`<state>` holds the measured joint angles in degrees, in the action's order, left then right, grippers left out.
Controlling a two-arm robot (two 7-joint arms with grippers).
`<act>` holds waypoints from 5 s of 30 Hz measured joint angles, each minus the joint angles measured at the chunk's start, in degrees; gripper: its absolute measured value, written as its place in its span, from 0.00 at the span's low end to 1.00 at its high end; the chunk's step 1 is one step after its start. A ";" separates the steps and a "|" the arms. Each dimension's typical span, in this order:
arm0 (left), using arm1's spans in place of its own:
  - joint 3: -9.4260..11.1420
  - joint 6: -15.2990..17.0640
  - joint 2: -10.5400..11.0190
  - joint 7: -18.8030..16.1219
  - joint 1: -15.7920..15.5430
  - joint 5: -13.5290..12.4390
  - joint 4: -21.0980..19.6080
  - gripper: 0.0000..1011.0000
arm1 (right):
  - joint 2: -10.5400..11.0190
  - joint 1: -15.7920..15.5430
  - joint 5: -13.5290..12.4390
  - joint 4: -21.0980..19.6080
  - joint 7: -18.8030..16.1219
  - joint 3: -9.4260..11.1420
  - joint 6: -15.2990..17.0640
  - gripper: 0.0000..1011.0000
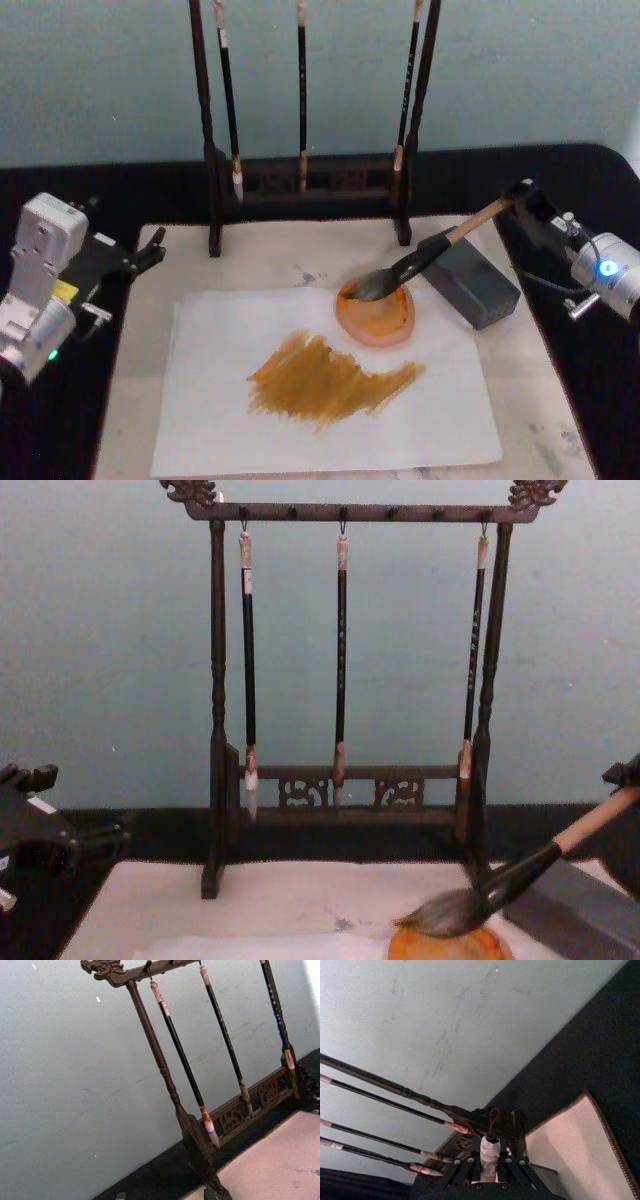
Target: Pick up the brush from the inkstone, write on the paper, then place the brush back to its original position.
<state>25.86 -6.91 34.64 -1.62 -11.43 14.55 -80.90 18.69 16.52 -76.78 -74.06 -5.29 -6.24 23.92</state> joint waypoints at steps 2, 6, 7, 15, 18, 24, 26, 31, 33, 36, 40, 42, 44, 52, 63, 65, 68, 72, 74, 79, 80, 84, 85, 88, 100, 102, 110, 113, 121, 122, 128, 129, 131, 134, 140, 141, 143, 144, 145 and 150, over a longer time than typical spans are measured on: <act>0.00 0.00 0.00 0.00 0.00 0.00 0.00 1.00 | 0.02 0.37 -0.35 0.81 0.18 -0.34 0.01 0.17; 0.00 0.00 0.00 0.00 0.00 0.00 0.00 1.00 | 0.09 1.06 -0.67 2.10 0.29 -1.05 -0.01 0.17; 0.00 0.00 0.00 0.00 0.00 0.00 0.00 1.00 | 0.17 1.47 -0.67 2.77 0.26 -1.48 -0.10 0.17; 0.00 0.00 0.00 0.00 0.00 0.00 0.00 1.00 | 0.67 3.74 -0.29 5.26 -0.29 -3.40 -0.51 0.17; 0.00 0.00 0.00 0.00 0.00 0.00 0.00 1.00 | 0.89 4.91 -0.20 6.55 -0.70 -4.31 -0.74 0.17; 0.00 0.00 0.00 0.00 0.00 0.00 0.00 1.00 | 1.17 6.06 -0.40 8.10 -0.98 -5.25 -1.01 0.17; 0.00 0.00 0.00 0.00 0.00 0.00 0.00 1.00 | 1.29 6.27 -0.50 8.39 -1.00 -5.49 -1.07 0.17; 0.00 0.00 0.00 0.00 0.00 0.00 0.00 1.00 | 1.74 6.62 -0.95 8.80 -0.94 -6.19 -1.24 0.17; 0.00 0.00 0.00 0.00 0.00 0.00 0.00 1.00 | 1.88 6.68 -1.04 8.87 -0.91 -6.42 -1.32 0.17; 0.00 0.00 0.00 0.00 0.00 0.00 0.00 1.00 | 2.18 6.93 -1.16 9.14 -0.95 -6.93 -1.36 0.17; 0.00 0.00 0.00 0.00 0.00 0.00 0.00 1.00 | 2.23 6.99 -1.19 9.22 -0.98 -7.00 -1.36 0.17; 0.00 0.00 0.00 0.00 0.00 0.00 0.00 1.00 | 2.21 6.98 -1.19 9.21 -0.98 -6.97 -1.36 0.17; 0.00 0.00 0.00 0.00 0.00 0.00 0.00 1.00 | 2.17 6.95 -1.19 9.18 -0.98 -6.91 -1.37 0.17; 0.00 0.00 0.00 0.00 0.00 0.00 0.00 1.00 | 2.12 6.85 -1.18 9.07 -0.96 -6.80 -1.37 0.27; 0.00 0.00 0.00 0.00 0.00 0.00 0.00 1.00 | 2.07 6.80 -1.17 9.00 -0.90 -6.72 -1.36 0.61; 0.00 0.00 0.00 0.00 0.00 0.00 0.00 1.00 | 2.06 6.79 -1.17 8.98 -0.89 -6.71 -1.36 0.69; 0.00 0.00 0.00 0.00 0.00 0.00 0.01 1.00 | 2.04 6.77 -1.17 8.96 -0.88 -6.69 -1.36 0.79; 0.00 0.00 0.00 0.00 0.00 0.00 0.00 1.00 | 2.03 6.75 -1.17 8.95 -0.88 -6.66 -1.36 0.88; 0.00 0.00 0.00 0.00 0.00 0.00 0.00 1.00 | 2.03 6.75 -1.17 8.94 -0.87 -6.66 -1.36 0.94; 0.00 0.00 0.00 0.00 0.00 0.00 0.00 1.00 | 2.03 6.75 -1.17 8.94 -0.88 -6.66 -1.36 0.99; 0.00 0.00 0.00 0.00 0.00 0.00 0.00 1.00 | 2.03 6.75 -1.17 8.94 -0.88 -6.66 -1.36 0.99; 0.00 0.00 0.00 0.00 0.00 0.00 0.00 1.00 | 2.17 6.55 -1.25 8.47 -0.65 -6.77 -1.59 0.99; 0.00 0.00 0.00 0.00 0.00 0.00 0.00 1.00 | 2.36 6.11 -1.54 7.63 -0.05 -6.80 -1.84 0.99; 0.00 0.00 0.00 0.00 0.00 0.00 0.01 1.00 | 2.99 4.76 -2.62 5.15 2.19 -6.54 -1.83 0.99; 0.00 0.00 0.00 0.00 0.00 0.00 0.00 1.00 | 11.66 -6.34 13.83 -14.65 9.80 -10.85 -14.34 0.99; 0.00 0.00 0.00 0.00 0.00 0.00 0.00 1.00 | 13.12 -7.60 21.07 -16.60 9.71 -12.64 -18.49 0.99; 0.00 0.00 0.00 0.00 0.00 0.00 0.00 1.00 | 14.81 -9.20 46.73 -14.09 11.89 -19.70 -33.59 0.99; 0.00 0.00 0.00 0.00 0.00 0.00 0.00 1.00 | 14.56 -9.76 51.66 -12.39 12.57 -21.25 -36.38 0.99; 0.00 0.00 0.00 0.00 0.00 0.00 0.00 1.00 | 13.71 -10.15 55.20 -10.41 11.76 -22.31 -38.06 0.99; 0.00 0.00 0.00 0.00 0.00 0.00 0.00 1.00 | 13.63 -10.12 54.87 -10.36 11.46 -22.16 -38.00 0.99; 0.00 0.00 0.00 0.00 0.00 0.00 0.00 1.00 | 13.65 -10.09 54.76 -10.36 11.46 -22.10 -37.91 0.99; 0.00 0.00 0.00 0.00 0.00 0.00 0.00 1.00 | 13.65 -10.09 54.76 -10.37 11.47 -22.10 -37.91 0.99; 0.00 0.00 0.00 0.00 0.00 0.00 0.00 1.00 | 13.66 -10.08 54.75 -10.40 11.54 -22.11 -37.88 0.99; 0.00 0.00 0.00 0.00 0.00 0.00 0.00 1.00 | 13.68 -10.08 54.73 -10.44 11.65 -22.12 -37.86 0.99; 0.00 0.00 0.00 0.00 0.00 0.00 0.00 1.00 | 13.70 -10.08 54.72 -10.49 11.77 -22.15 -37.83 0.99; 0.00 0.00 0.00 0.00 0.00 0.00 0.00 1.00 | 13.71 -10.08 54.72 -10.49 11.78 -22.15 -37.82 0.99; 0.00 0.00 0.00 0.00 0.00 0.00 0.00 1.00 | 13.72 -10.08 54.73 -10.51 11.80 -22.16 -37.81 0.99; 0.00 0.00 0.00 0.00 0.00 0.00 0.00 1.00 | 13.72 -10.08 54.72 -10.51 11.81 -22.16 -37.81 0.99; 0.00 0.00 0.00 0.00 0.00 0.00 0.00 1.00 | 13.73 -10.08 54.72 -10.51 11.81 -22.16 -37.80 0.99; 0.00 0.00 0.00 0.00 0.00 0.00 0.00 1.00 | 13.76 -10.08 54.73 -10.55 11.84 -22.16 -37.78 0.99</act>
<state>25.86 -6.91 34.65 -1.62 -11.43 14.55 -80.90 32.44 6.44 -22.05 -84.61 6.55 -28.40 -13.86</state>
